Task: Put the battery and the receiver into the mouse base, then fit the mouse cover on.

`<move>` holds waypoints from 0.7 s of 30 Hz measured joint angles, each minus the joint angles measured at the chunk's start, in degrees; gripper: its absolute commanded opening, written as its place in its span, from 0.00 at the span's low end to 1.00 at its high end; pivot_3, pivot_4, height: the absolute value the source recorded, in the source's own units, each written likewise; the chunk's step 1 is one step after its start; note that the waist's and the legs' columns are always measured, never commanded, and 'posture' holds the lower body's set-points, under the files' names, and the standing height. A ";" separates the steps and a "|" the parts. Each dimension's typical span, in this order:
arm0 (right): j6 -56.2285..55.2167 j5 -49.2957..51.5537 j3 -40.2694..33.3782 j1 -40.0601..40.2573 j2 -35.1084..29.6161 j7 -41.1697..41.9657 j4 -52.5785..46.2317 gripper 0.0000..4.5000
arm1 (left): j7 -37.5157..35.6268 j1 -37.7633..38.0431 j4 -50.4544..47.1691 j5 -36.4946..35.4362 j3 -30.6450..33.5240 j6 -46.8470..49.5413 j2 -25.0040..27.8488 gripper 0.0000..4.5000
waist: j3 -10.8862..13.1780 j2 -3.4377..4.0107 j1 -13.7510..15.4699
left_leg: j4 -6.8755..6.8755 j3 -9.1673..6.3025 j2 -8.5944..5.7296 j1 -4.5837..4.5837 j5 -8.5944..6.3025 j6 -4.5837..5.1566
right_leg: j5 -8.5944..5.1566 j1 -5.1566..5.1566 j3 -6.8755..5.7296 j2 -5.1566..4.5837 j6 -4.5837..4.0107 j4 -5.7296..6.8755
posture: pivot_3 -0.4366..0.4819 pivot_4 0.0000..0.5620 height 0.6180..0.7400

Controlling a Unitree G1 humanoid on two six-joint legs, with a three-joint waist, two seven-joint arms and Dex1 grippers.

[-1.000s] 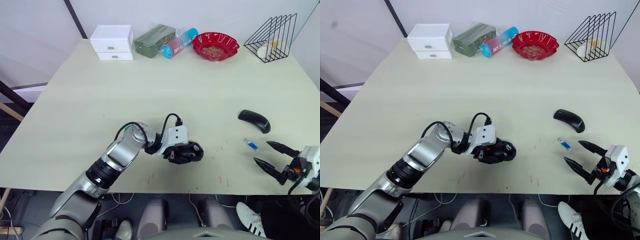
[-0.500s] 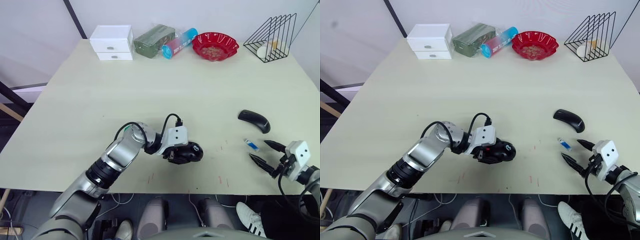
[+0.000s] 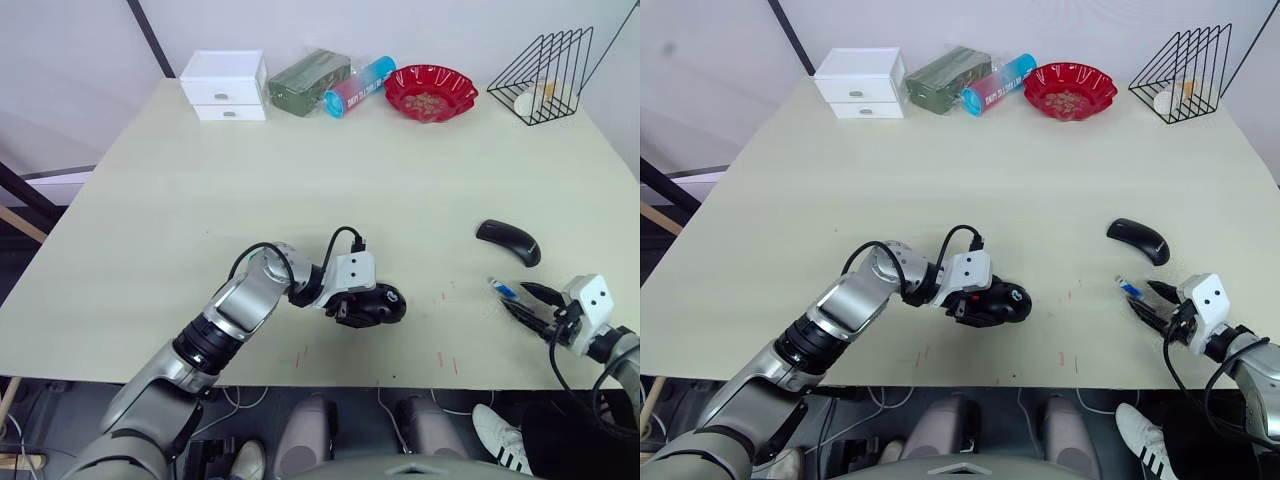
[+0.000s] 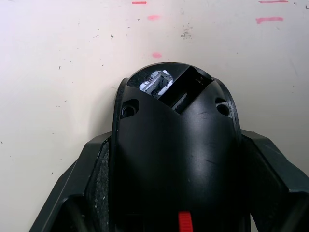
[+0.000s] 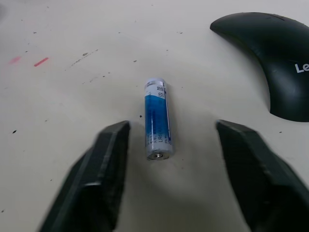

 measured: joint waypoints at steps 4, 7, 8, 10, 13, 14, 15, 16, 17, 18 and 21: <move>0.07 0.12 0.00 0.32 0.00 0.02 -0.47 0.03 | -0.19 -0.09 0.53 0.40 0.00 -0.82 -0.12 0.66 | 0.00 0.00 -0.02 | 0.00 0.01 0.00 0.02 0.00 0.00 | 0.01 0.02 0.01 0.00 0.01 0.00 | 0.48 0.27 1.00; 0.11 0.15 0.00 0.28 -0.02 0.06 -0.84 0.03 | -0.20 -0.27 1.15 0.46 0.02 -1.09 -0.48 0.66 | 0.00 0.00 0.04 | 0.00 0.01 -0.01 0.06 0.00 0.00 | 0.02 0.05 0.01 0.00 0.03 0.00 | 0.48 0.27 1.00; 0.14 0.21 0.00 0.22 -0.17 0.11 -1.12 0.03 | -0.21 -0.45 1.57 0.47 0.03 -1.29 -0.61 0.66 | 0.00 0.00 0.03 | 0.01 0.02 -0.01 0.08 0.00 0.00 | 0.03 0.06 0.03 0.00 0.04 0.00 | 0.48 0.27 1.00; 0.19 0.27 -0.01 0.20 -0.39 0.20 -1.23 0.03 | -0.21 -0.54 1.78 0.48 0.04 -1.42 -0.69 0.66 | 0.00 0.00 0.03 | 0.00 0.03 -0.01 0.09 0.00 0.00 | 0.03 0.07 0.04 0.00 0.04 0.00 | 0.48 0.27 1.00; 1.79 0.78 -0.02 0.22 -1.63 0.76 -2.38 0.03 | -0.20 -0.57 1.89 0.51 0.07 -1.53 -0.80 0.66 | 0.00 0.02 0.02 | 0.00 0.04 -0.01 0.08 0.00 0.00 | 0.04 0.06 0.05 0.00 0.04 0.00 | 0.48 0.27 1.00; 3.42 1.69 -0.02 0.19 -2.37 1.05 -4.32 0.03 | -0.20 -0.59 1.95 0.54 0.09 -1.56 -0.81 0.66 | 0.00 0.03 -0.01 | 0.00 0.03 0.00 0.08 0.00 0.00 | 0.04 0.06 0.05 0.00 0.04 0.00 | 0.48 0.27 1.00; 5.16 2.59 0.01 0.11 -3.07 1.17 -6.69 0.03 | -0.20 -0.62 2.06 0.54 0.11 -1.59 -0.85 0.66 | 0.00 0.03 -0.02 | 0.00 0.02 0.00 0.08 0.00 0.00 | 0.04 0.07 0.05 0.00 0.04 0.00 | 0.48 0.27 1.00; 6.33 2.94 0.16 -0.04 -3.72 1.26 -8.28 0.03 | -0.21 -0.64 2.11 0.54 0.11 -1.61 -0.88 0.66 | -0.01 0.04 -0.01 | 0.00 0.01 0.00 0.08 0.00 0.00 | 0.04 0.06 0.04 0.00 0.04 0.00 | 0.48 0.27 1.00; 8.09 3.16 0.68 -0.41 -5.01 1.27 -10.79 0.03 | -0.21 -0.68 2.19 0.54 0.12 -1.61 -0.91 0.66 | -0.01 0.04 -0.01 | 0.00 0.01 0.00 0.09 0.00 0.00 | 0.04 0.07 0.04 0.00 0.04 0.00 | 0.48 0.27 1.00; 9.56 3.37 1.03 -0.83 -5.99 1.24 -13.38 0.03 | -0.21 -0.69 2.25 0.54 0.12 -1.61 -0.99 0.66 | -0.01 0.03 0.02 | 0.00 0.00 0.00 0.08 0.00 0.00 | 0.04 0.07 0.03 0.00 0.04 0.00 | 0.48 0.27 1.00; 15.21 4.50 2.72 -2.29 -7.18 0.35 -17.84 0.03 | -0.37 -0.78 2.40 0.53 0.13 -1.70 -1.09 0.66 | -0.01 0.02 0.04 | 0.00 -0.02 -0.01 0.06 0.00 0.00 | 0.04 0.07 0.01 0.00 0.04 -0.02 | 0.48 0.27 1.00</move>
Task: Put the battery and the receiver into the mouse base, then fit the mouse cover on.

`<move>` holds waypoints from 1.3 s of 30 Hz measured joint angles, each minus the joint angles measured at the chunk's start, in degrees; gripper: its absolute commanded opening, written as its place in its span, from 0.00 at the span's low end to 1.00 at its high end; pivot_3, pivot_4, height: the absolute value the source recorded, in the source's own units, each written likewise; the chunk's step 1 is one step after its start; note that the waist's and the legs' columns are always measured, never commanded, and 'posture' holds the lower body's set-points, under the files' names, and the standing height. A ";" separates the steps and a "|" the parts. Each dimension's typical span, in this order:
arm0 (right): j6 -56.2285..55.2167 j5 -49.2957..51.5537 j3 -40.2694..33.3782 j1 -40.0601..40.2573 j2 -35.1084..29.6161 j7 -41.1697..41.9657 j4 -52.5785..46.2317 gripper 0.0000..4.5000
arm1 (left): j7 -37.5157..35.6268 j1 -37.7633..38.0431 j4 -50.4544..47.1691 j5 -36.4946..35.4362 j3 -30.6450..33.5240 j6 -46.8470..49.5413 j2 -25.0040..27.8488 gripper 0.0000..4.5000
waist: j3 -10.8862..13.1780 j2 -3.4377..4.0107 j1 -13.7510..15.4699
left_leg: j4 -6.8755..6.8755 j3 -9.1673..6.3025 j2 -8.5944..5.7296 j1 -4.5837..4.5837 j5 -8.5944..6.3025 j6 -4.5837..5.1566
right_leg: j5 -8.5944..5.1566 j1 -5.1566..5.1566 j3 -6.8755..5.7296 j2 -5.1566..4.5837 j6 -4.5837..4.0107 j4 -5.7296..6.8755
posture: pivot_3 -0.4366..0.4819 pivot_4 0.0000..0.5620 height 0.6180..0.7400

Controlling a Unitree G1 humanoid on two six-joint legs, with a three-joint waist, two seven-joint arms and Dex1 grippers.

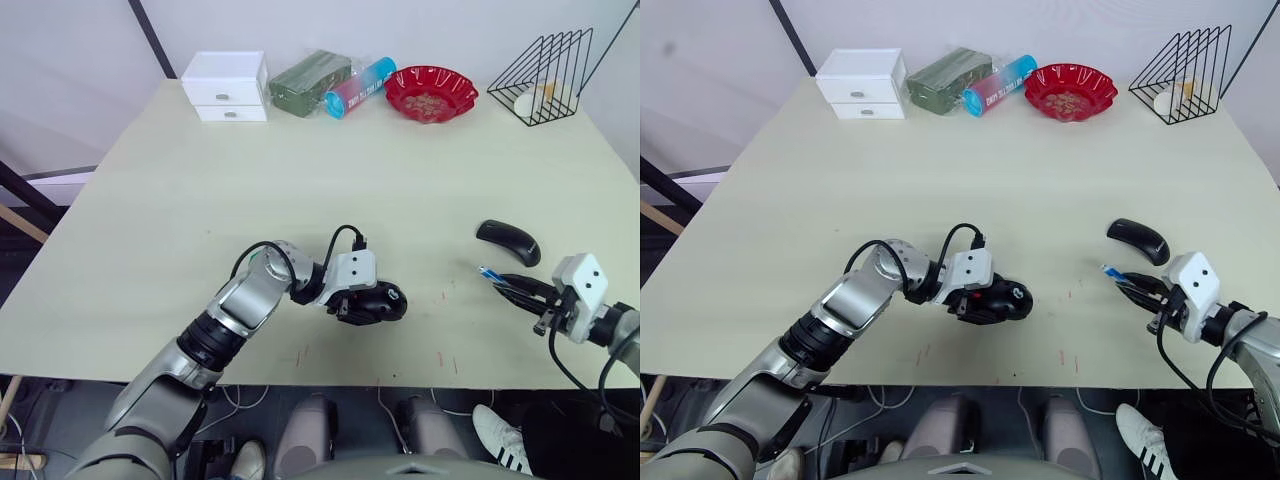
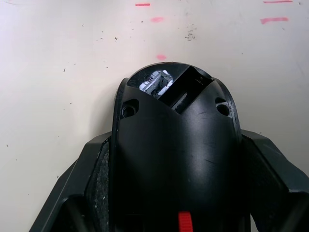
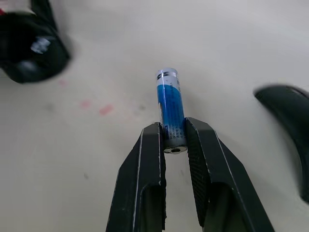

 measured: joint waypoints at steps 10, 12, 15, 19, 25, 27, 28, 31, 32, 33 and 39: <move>27.14 7.83 11.16 -16.93 -10.68 -0.89 -13.96 0.03 | -0.03 -1.03 1.72 0.40 0.21 0.03 -1.58 0.66 | 0.01 -0.11 0.12 | 0.02 -0.15 0.00 -0.18 0.00 0.01 | 0.04 -0.08 -0.11 -0.01 0.01 -0.08 | 0.48 0.27 1.00; 35.59 10.97 13.90 -21.62 -11.74 -2.07 -16.96 0.03 | -0.01 -1.00 1.67 0.48 0.34 0.13 -1.80 0.66 | 0.01 -0.10 0.17 | 0.02 -0.23 0.00 -0.30 0.00 0.01 | 0.05 -0.16 -0.18 -0.02 0.01 -0.10 | 0.48 0.27 1.00; 44.19 13.78 16.05 -26.12 -10.93 -4.59 -18.27 0.03 | 0.09 -1.01 1.64 0.55 0.43 0.39 -1.88 0.66 | 0.01 -0.10 0.11 | 0.07 -0.27 0.00 -0.37 0.00 0.01 | 0.05 -0.19 -0.22 -0.03 0.00 -0.09 | 0.48 0.27 1.00; 58.11 17.07 16.79 -32.18 -5.54 -10.55 -18.40 0.03 | 0.31 -0.94 1.23 1.12 0.38 0.63 -1.91 0.66 | 0.01 -0.11 0.08 | 0.10 -0.33 0.00 -0.41 0.01 0.02 | 0.07 -0.22 -0.27 -0.03 -0.04 -0.08 | 0.48 0.27 1.00; 69.43 18.31 17.24 -33.50 3.17 -18.50 -18.74 0.03 | 1.04 -0.19 -0.74 2.04 0.40 2.18 -1.94 0.66 | -0.02 -0.10 0.05 | 0.11 -0.38 0.00 -0.54 0.01 0.02 | 0.07 -0.30 -0.34 -0.03 -0.03 -0.09 | 0.48 0.27 1.00; 69.68 18.50 17.26 -33.48 4.92 -20.76 -18.66 0.03 | 1.43 0.19 -1.30 2.20 0.42 2.84 -2.10 0.66 | -0.02 -0.10 0.00 | 0.10 -0.37 0.00 -0.54 0.01 0.02 | 0.07 -0.30 -0.33 -0.04 -0.03 -0.09 | 0.48 0.27 1.00; 69.68 18.79 17.29 -33.50 5.57 -21.68 -18.60 0.03 | 1.57 0.27 -1.47 2.21 0.39 2.98 -2.15 0.66 | -0.02 -0.10 0.02 | 0.10 -0.39 0.00 -0.54 0.01 0.02 | 0.07 -0.30 -0.34 -0.03 -0.03 -0.09 | 0.48 0.27 1.00; 69.68 20.19 17.43 -33.47 8.68 -26.26 -17.88 0.03 | 1.82 0.65 -2.01 2.65 0.34 3.04 -2.17 0.66 | -0.03 -0.09 0.00 | 0.10 -0.41 -0.01 -0.54 0.01 0.02 | 0.07 -0.30 -0.36 -0.03 -0.03 -0.09 | 0.48 0.27 1.00; 69.68 20.63 17.57 -33.46 9.06 -27.24 -17.66 0.03 | 1.83 0.69 -2.08 2.71 0.34 3.04 -2.18 0.66 | -0.03 -0.09 0.00 | 0.10 -0.41 -0.01 -0.54 0.01 0.02 | 0.07 -0.30 -0.36 -0.03 -0.03 -0.09 | 0.48 0.27 1.00; 69.68 21.34 17.65 -33.47 9.44 -28.76 -17.17 0.03 | 1.84 0.71 -2.15 2.79 0.33 3.05 -2.19 0.66 | -0.03 -0.09 0.00 | 0.10 -0.40 0.00 -0.54 0.01 0.02 | 0.07 -0.30 -0.36 -0.03 -0.03 -0.09 | 0.48 0.27 1.00; 69.68 27.37 17.82 -34.38 10.29 -36.13 -14.30 0.03 | 1.81 0.63 -2.29 3.12 0.27 3.46 -2.28 0.66 | -0.03 -0.09 -0.03 | 0.10 -0.41 0.00 -0.53 0.01 0.02 | 0.07 -0.30 -0.36 -0.03 -0.03 -0.08 | 0.48 0.27 1.00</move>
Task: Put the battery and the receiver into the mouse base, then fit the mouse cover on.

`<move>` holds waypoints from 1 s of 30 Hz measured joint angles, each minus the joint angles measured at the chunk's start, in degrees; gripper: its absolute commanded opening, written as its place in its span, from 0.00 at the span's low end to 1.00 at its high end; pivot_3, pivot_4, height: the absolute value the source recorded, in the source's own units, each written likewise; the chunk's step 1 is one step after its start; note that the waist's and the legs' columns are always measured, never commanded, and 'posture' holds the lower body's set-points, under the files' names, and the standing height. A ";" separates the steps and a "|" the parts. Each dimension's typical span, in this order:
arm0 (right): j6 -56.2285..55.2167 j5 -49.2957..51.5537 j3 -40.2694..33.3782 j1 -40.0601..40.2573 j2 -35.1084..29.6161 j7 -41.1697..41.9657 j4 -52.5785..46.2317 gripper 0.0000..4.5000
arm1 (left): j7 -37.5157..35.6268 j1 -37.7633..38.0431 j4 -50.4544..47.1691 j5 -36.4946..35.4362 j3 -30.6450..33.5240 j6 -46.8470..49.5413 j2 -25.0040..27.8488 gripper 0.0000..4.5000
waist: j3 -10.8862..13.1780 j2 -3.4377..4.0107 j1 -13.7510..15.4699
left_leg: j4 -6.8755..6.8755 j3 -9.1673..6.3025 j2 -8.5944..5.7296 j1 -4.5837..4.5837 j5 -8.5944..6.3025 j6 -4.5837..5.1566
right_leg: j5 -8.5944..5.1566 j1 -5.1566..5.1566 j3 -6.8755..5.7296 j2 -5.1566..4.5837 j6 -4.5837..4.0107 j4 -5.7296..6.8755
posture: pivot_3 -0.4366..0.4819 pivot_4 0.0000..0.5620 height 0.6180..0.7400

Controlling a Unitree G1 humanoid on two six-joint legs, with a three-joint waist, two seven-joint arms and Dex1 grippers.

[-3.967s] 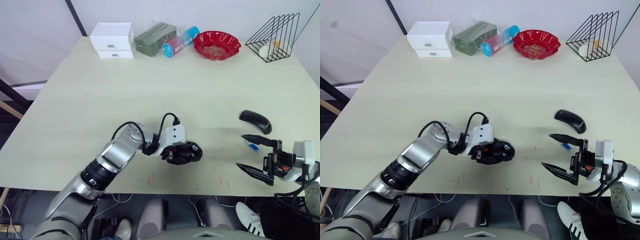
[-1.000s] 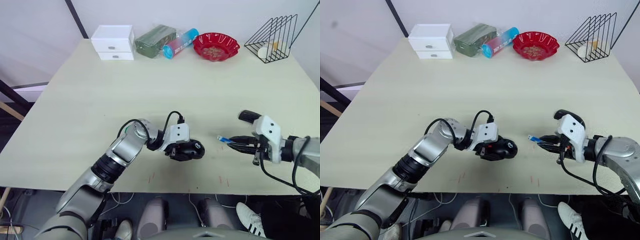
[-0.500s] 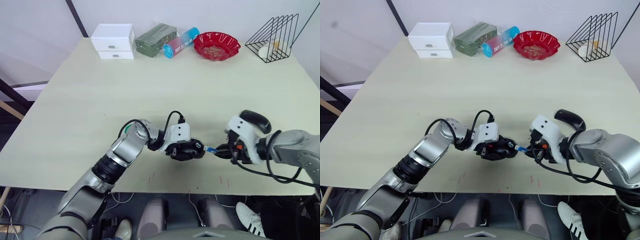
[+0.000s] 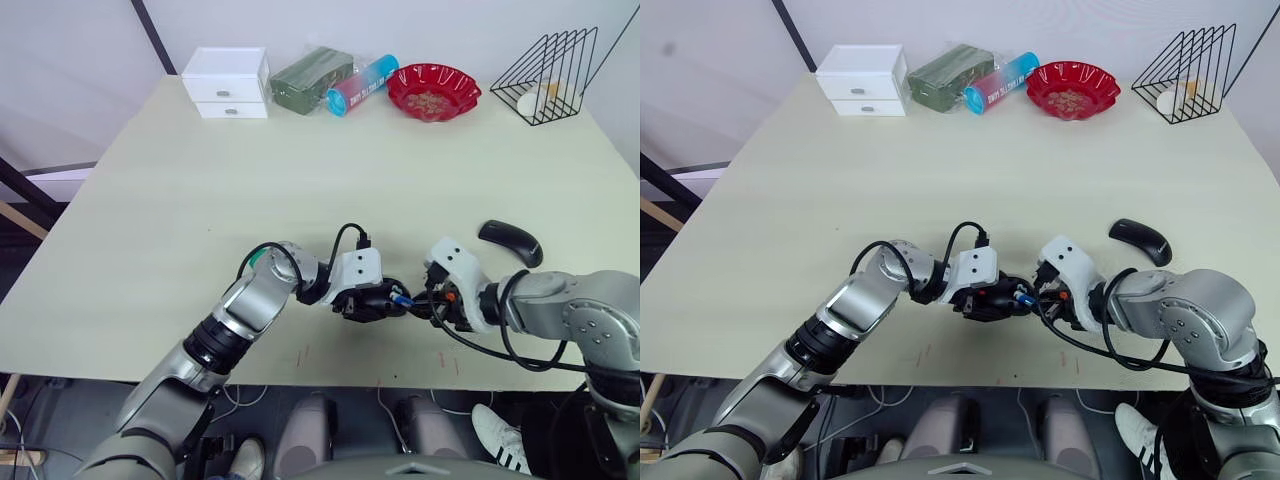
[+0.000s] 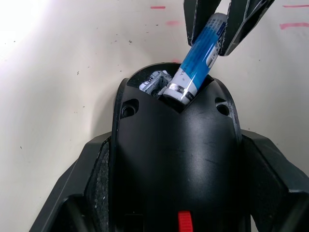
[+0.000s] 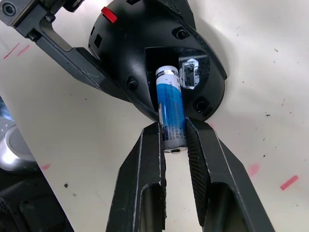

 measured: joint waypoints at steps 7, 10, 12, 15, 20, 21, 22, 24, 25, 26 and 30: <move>0.01 5.76 0.40 -1.30 2.27 -8.68 2.91 0.03 | -0.03 -0.03 0.05 0.35 0.01 0.16 -0.25 0.66 | -0.01 -0.01 0.02 | 0.00 0.00 0.00 0.00 0.00 0.00 | 0.00 0.01 0.00 -0.03 0.00 -0.01 | 0.48 0.27 1.00; 0.01 7.47 0.39 -1.60 2.48 -10.69 3.58 0.14 | -0.03 -0.03 0.16 0.45 0.08 0.17 -0.24 0.66 | -0.02 -0.01 -0.05 | 0.00 0.01 0.01 0.03 0.02 0.03 | 0.01 0.02 0.01 -0.02 0.00 0.00 | 0.48 0.27 1.00; 0.01 9.34 0.38 -2.31 2.51 -13.01 4.46 0.31 | -0.06 -0.03 0.22 0.47 0.13 0.15 -0.24 0.66 | -0.03 0.00 -0.10 | 0.00 0.01 0.02 0.04 0.03 0.05 | 0.03 0.02 0.01 -0.02 -0.02 0.00 | 0.48 0.27 1.00; 0.01 10.10 0.20 -2.70 2.48 -14.99 6.29 0.56 | -0.17 -0.04 0.47 0.47 0.11 0.09 -0.31 0.66 | -0.03 0.00 -0.04 | 0.00 0.01 0.01 0.00 0.03 0.06 | 0.03 0.01 0.00 -0.02 -0.02 -0.03 | 0.48 0.27 1.00; 0.00 10.97 -0.85 -3.61 2.52 -17.60 7.58 0.97 | -0.25 -0.08 0.58 0.48 0.14 0.02 -0.32 0.66 | -0.03 0.00 -0.05 | -0.01 0.00 0.02 0.00 0.03 0.06 | 0.03 0.01 -0.01 -0.02 -0.02 -0.02 | 0.48 0.27 1.00; 0.00 11.90 -1.29 -3.63 2.41 -17.76 7.58 0.97 | -0.28 -0.07 0.60 0.47 0.14 -0.04 -0.32 0.66 | -0.02 0.00 -0.04 | -0.01 0.00 0.02 0.00 0.03 0.06 | 0.03 0.01 -0.01 -0.02 -0.02 -0.02 | 0.48 0.27 1.00; 0.00 12.06 -1.29 -3.63 2.41 -17.73 7.57 0.97 | -0.29 -0.07 0.60 0.47 0.14 -0.04 -0.32 0.66 | -0.02 0.00 -0.04 | -0.01 0.00 0.02 0.00 0.03 0.06 | 0.03 0.00 -0.01 -0.02 -0.02 -0.03 | 0.48 0.27 1.00; 0.00 13.34 -1.25 -3.61 2.53 -17.53 7.50 0.97 | -0.31 -0.08 0.60 0.47 0.12 -0.07 -0.35 0.66 | -0.02 0.00 -0.02 | -0.02 0.00 0.02 -0.02 0.03 0.06 | 0.03 0.00 -0.01 -0.02 -0.02 -0.04 | 0.48 0.27 1.00; 0.00 14.86 -1.51 -3.42 2.62 -16.81 7.13 0.97 | -0.32 -0.08 0.61 0.47 0.09 -0.11 -0.41 0.66 | -0.02 0.00 0.02 | -0.02 -0.02 0.02 -0.05 0.03 0.06 | 0.03 0.00 -0.03 -0.03 -0.02 -0.06 | 0.48 0.27 1.00; 0.00 15.89 -2.33 -2.99 2.61 -16.25 6.37 0.97 | -0.32 -0.09 0.65 0.47 0.08 -0.12 -0.46 0.66 | -0.02 0.00 0.04 | -0.02 -0.04 0.03 -0.08 0.03 0.06 | 0.03 0.00 -0.05 -0.04 -0.01 -0.08 | 0.48 0.27 1.00; -2.54 15.73 -3.83 0.41 -3.79 -9.76 1.90 0.97 | -0.48 -0.22 1.00 0.47 0.02 -0.41 -0.63 0.66 | -0.01 0.01 0.11 | -0.03 -0.13 0.02 -0.12 0.03 0.06 | 0.02 0.01 -0.15 -0.10 0.00 -0.13 | 0.48 0.27 1.00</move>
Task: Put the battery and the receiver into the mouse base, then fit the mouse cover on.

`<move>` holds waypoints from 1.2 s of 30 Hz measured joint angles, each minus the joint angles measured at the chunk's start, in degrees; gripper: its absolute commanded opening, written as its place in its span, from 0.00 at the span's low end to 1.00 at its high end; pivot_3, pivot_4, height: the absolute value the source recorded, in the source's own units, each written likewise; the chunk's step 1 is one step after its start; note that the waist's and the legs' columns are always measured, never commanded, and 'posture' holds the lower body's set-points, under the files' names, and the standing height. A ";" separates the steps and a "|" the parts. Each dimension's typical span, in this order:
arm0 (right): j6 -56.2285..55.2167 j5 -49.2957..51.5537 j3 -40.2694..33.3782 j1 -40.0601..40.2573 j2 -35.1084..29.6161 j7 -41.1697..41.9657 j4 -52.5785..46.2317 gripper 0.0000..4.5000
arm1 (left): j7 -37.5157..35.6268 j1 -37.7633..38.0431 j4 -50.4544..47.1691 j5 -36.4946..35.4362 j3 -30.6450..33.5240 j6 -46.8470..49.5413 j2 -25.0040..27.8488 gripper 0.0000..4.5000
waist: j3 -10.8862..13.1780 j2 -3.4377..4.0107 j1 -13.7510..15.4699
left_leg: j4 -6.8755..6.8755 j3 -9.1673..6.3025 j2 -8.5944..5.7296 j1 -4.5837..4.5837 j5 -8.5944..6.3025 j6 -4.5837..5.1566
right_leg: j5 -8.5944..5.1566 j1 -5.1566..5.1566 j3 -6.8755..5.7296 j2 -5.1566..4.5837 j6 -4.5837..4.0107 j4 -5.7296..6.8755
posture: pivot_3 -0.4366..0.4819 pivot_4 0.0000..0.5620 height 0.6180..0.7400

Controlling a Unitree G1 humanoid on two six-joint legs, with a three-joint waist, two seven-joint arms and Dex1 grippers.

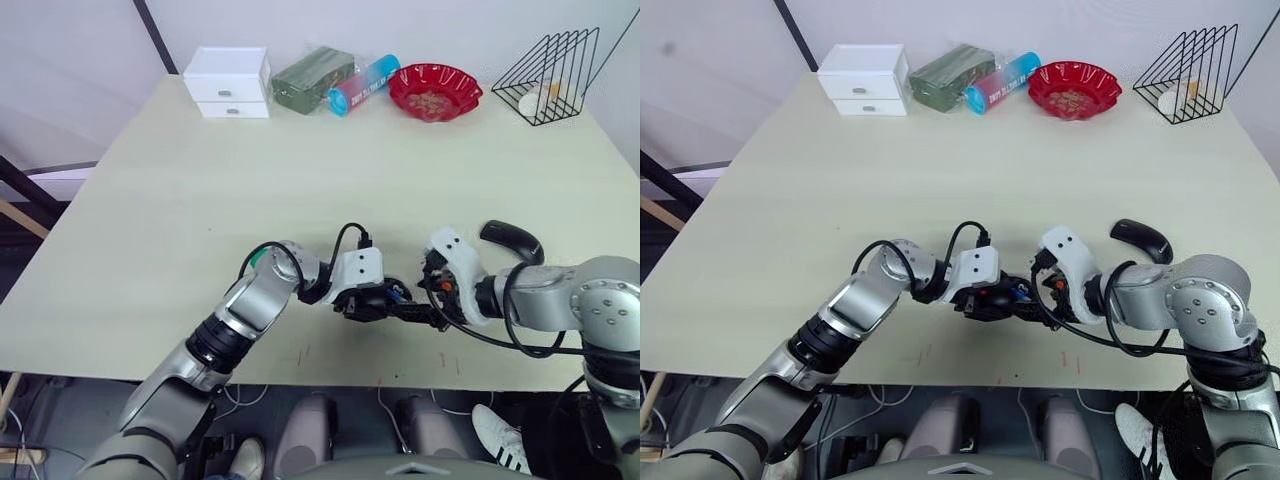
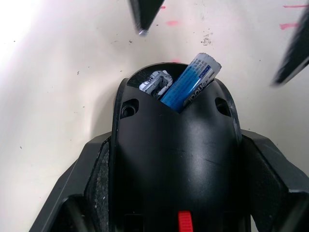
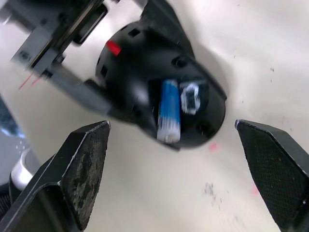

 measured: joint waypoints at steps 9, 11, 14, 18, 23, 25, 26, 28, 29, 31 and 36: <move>-41.10 -26.58 5.72 16.65 -8.55 25.82 -3.53 0.83 | -0.43 -0.30 0.79 0.02 -0.01 -0.64 -0.12 0.66 | -0.01 -0.02 -0.03 | 0.01 -0.09 -0.07 0.01 0.01 0.00 | -0.02 0.08 -0.13 0.04 0.04 -0.08 | 0.48 0.27 1.00; -48.03 -30.17 6.01 19.43 -6.68 28.99 -1.49 0.65 | -0.44 -0.31 0.99 0.03 0.03 -0.68 -0.18 0.66 | -0.01 -0.02 -0.02 | 0.02 -0.10 -0.06 0.02 0.01 0.00 | -0.01 0.09 -0.13 0.04 0.04 -0.05 | 0.48 0.27 1.00; -54.83 -33.69 6.42 22.51 -4.39 32.30 1.14 0.35 | -0.43 -0.37 1.20 0.05 0.07 -0.73 -0.24 0.66 | -0.01 -0.02 0.00 | 0.03 -0.11 -0.06 0.06 0.01 0.00 | -0.01 0.12 -0.14 0.05 0.03 -0.01 | 0.48 0.27 1.00; -65.32 -39.22 8.11 26.58 -2.43 38.39 6.09 0.01 | -0.49 -0.37 1.21 0.05 0.05 -0.73 -0.27 0.66 | -0.01 -0.02 0.03 | 0.03 -0.11 -0.06 0.09 0.01 0.00 | -0.01 0.15 -0.15 0.05 0.02 -0.02 | 0.48 0.27 1.00; -73.69 -42.50 9.35 27.94 0.58 43.24 10.68 0.01 | -0.50 -0.46 1.39 0.12 0.06 -0.75 -0.31 0.66 | -0.01 -0.01 0.00 | 0.03 -0.10 -0.06 0.13 0.02 0.00 | -0.01 0.17 -0.14 0.05 0.02 0.00 | 0.48 0.27 1.00; -75.36 -43.29 9.39 27.94 1.05 44.09 11.52 0.01 | -0.54 -0.48 1.41 0.12 0.05 -0.76 -0.33 0.66 | -0.01 0.00 0.02 | 0.03 -0.10 -0.06 0.13 0.02 0.00 | -0.01 0.17 -0.14 0.05 0.01 0.00 | 0.48 0.27 1.00; -76.52 -43.75 9.38 27.93 1.42 44.43 12.08 0.01 | -0.55 -0.48 1.41 0.13 0.05 -0.76 -0.34 0.66 | -0.01 -0.01 0.02 | 0.03 -0.10 -0.06 0.13 0.02 0.00 | -0.01 0.17 -0.14 0.05 0.01 0.00 | 0.48 0.27 1.00; -79.24 -44.73 9.40 27.89 3.83 45.28 14.35 0.01 | -0.60 -0.50 1.41 0.17 0.05 -0.77 -0.36 0.66 | 0.00 0.01 0.05 | 0.03 -0.10 -0.06 0.14 0.02 -0.01 | -0.01 0.17 -0.14 0.06 0.01 0.00 | 0.48 0.27 1.00; -80.12 -44.93 9.41 27.88 4.50 45.60 15.23 0.01 | -0.60 -0.50 1.41 0.19 0.04 -0.77 -0.37 0.66 | 0.00 0.01 0.05 | 0.03 -0.10 -0.06 0.14 0.02 -0.01 | -0.01 0.18 -0.14 0.06 0.01 0.00 | 0.48 0.27 1.00; -81.30 -45.57 9.41 27.88 4.64 46.09 16.39 0.01 | -0.62 -0.51 1.41 0.22 0.03 -0.78 -0.38 0.66 | 0.00 0.01 0.04 | 0.03 -0.08 -0.06 0.14 0.02 -0.01 | -0.01 0.18 -0.13 0.05 0.01 0.00 | 0.48 0.27 1.00; -82.75 -47.06 9.37 27.74 5.54 46.53 18.34 0.01 | -0.65 -0.51 1.40 0.30 0.04 -0.77 -0.38 0.66 | 0.00 0.01 0.05 | 0.03 -0.10 -0.06 0.15 0.02 -0.01 | -0.01 0.17 -0.13 0.06 0.00 0.03 | 0.48 0.27 1.00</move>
